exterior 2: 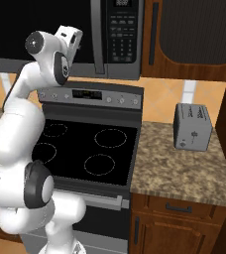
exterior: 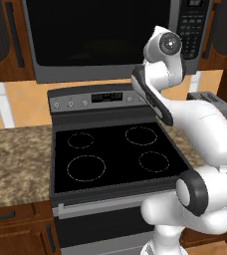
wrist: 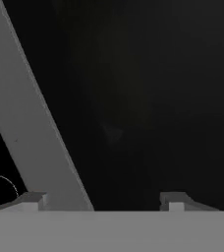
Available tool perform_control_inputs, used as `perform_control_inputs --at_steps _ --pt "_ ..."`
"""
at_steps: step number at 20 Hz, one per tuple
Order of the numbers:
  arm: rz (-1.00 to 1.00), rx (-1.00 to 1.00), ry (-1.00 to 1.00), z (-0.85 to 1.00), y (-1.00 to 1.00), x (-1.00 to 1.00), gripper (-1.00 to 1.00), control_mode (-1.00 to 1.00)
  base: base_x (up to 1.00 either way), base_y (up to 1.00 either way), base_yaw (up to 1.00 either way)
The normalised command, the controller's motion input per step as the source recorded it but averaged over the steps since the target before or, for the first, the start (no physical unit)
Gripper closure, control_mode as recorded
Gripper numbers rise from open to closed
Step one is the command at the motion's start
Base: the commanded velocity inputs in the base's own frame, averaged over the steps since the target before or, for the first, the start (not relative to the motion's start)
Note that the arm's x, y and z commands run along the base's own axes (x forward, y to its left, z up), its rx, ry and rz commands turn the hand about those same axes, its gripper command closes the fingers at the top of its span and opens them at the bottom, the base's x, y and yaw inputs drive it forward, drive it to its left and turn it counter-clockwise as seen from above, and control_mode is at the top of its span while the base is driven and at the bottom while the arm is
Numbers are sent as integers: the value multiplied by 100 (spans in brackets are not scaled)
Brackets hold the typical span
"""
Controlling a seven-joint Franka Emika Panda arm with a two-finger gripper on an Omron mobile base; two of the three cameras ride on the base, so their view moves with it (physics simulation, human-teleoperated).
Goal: Open the microwave, place the bowl with waffle inside the microwave, then close the microwave door and turn it on.
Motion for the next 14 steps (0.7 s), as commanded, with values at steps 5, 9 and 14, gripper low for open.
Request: perform_control_inputs --at_steps 5,9,14 --pt "0 21 -22 -22 -72 -100 -100 -100 0 0 0" --pt "11 8 -4 -18 -100 -89 -100 -100 0 0 0" --pt "30 0 0 -28 -72 -17 -100 -100 0 0 0"
